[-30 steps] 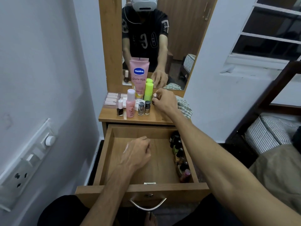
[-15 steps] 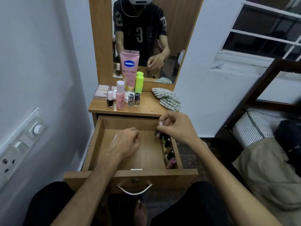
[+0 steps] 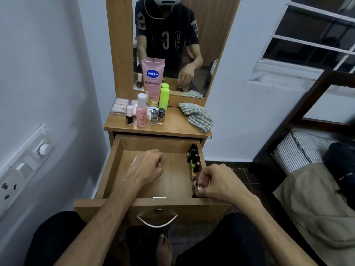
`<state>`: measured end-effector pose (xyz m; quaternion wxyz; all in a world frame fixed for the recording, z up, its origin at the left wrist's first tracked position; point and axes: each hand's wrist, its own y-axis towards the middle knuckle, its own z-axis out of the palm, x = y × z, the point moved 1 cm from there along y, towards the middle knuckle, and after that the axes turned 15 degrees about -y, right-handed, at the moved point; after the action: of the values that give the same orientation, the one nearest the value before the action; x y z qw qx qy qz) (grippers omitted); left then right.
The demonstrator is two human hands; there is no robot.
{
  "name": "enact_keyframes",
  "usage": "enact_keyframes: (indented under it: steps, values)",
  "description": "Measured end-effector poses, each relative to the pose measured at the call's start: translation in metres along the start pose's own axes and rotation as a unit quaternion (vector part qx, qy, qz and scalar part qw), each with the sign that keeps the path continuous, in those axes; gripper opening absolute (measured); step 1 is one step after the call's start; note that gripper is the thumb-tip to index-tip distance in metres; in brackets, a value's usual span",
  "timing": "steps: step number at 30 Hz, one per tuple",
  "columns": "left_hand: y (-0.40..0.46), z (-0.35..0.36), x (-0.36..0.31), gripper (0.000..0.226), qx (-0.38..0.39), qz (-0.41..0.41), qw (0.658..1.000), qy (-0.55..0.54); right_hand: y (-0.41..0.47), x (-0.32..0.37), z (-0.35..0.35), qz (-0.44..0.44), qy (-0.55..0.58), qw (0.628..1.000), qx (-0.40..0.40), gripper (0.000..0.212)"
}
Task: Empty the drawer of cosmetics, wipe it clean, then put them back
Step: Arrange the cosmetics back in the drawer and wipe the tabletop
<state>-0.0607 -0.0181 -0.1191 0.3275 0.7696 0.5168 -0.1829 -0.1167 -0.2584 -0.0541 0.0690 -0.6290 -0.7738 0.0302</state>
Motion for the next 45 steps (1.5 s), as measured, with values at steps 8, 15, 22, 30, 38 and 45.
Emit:
enact_keyframes:
  steps: [8, 15, 22, 30, 38, 45]
  values:
    - [0.000, 0.000, 0.002, 0.015, 0.006, 0.005, 1.000, -0.010, 0.002, 0.008, -0.001, 0.056, -0.036, 0.997, 0.037, 0.023]
    - [0.000, 0.000, 0.004, 0.015, 0.010, 0.009, 1.000, -0.006, 0.007, 0.015, -0.003, 0.078, -0.080, 0.993, 0.042, 0.036]
    - [0.002, 0.002, 0.007, 0.015, 0.008, 0.008, 1.000, -0.002, 0.017, 0.026, 0.003, 0.087, -0.095, 0.990, 0.060, 0.034]
    - [0.003, 0.005, 0.009, 0.015, -0.003, 0.012, 1.000, 0.003, 0.019, 0.037, 0.005, 0.075, -0.170, 0.982, 0.037, 0.024]
    - [0.003, 0.004, 0.009, 0.016, -0.002, 0.000, 1.000, -0.002, 0.017, 0.037, 0.005, 0.069, -0.174, 0.981, 0.048, 0.017]
    - [0.003, 0.004, 0.007, 0.015, -0.001, 0.008, 1.000, -0.001, 0.014, 0.028, 0.004, 0.083, -0.102, 0.990, 0.056, 0.011]
